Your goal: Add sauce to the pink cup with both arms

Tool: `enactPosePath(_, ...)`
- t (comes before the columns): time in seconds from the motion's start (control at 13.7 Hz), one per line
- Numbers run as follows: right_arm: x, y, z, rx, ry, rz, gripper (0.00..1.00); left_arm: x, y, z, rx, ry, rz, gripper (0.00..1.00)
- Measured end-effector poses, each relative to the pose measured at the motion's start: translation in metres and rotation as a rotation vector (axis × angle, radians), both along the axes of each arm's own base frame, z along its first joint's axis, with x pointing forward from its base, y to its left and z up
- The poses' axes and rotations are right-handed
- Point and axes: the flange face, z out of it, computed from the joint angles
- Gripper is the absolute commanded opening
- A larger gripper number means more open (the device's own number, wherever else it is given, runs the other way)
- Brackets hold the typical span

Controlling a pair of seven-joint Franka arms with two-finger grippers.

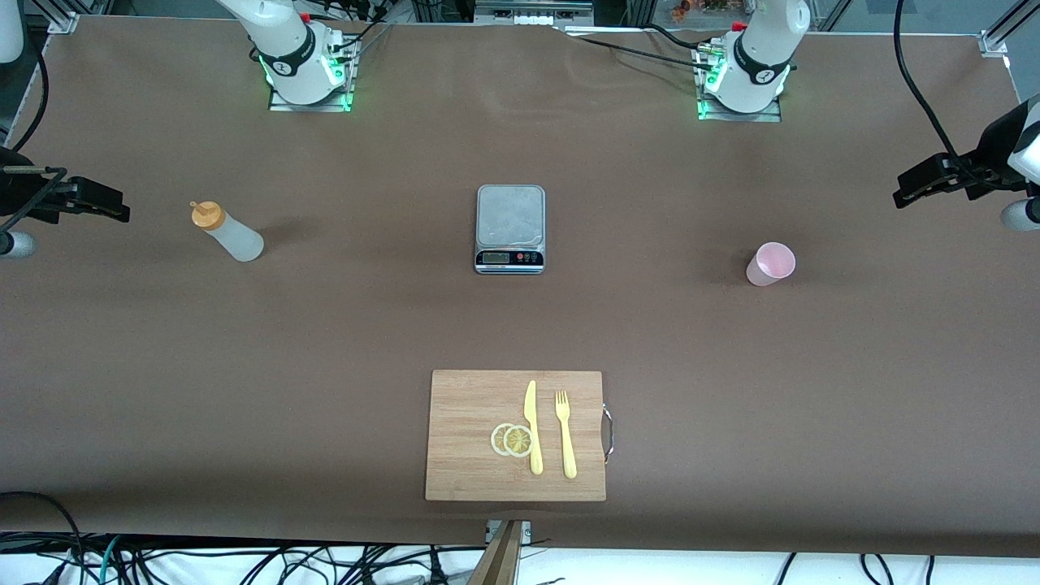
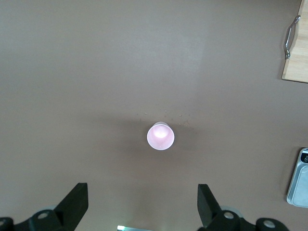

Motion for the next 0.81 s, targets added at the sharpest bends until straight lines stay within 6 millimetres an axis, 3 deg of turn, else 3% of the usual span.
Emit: enactPosePath(0.81, 0.0, -0.002, 0.0, 0.0, 0.0, -0.003, 1.0, -0.001, 0.007, -0.016, -0.002, 0.031, 0.002, 1.0)
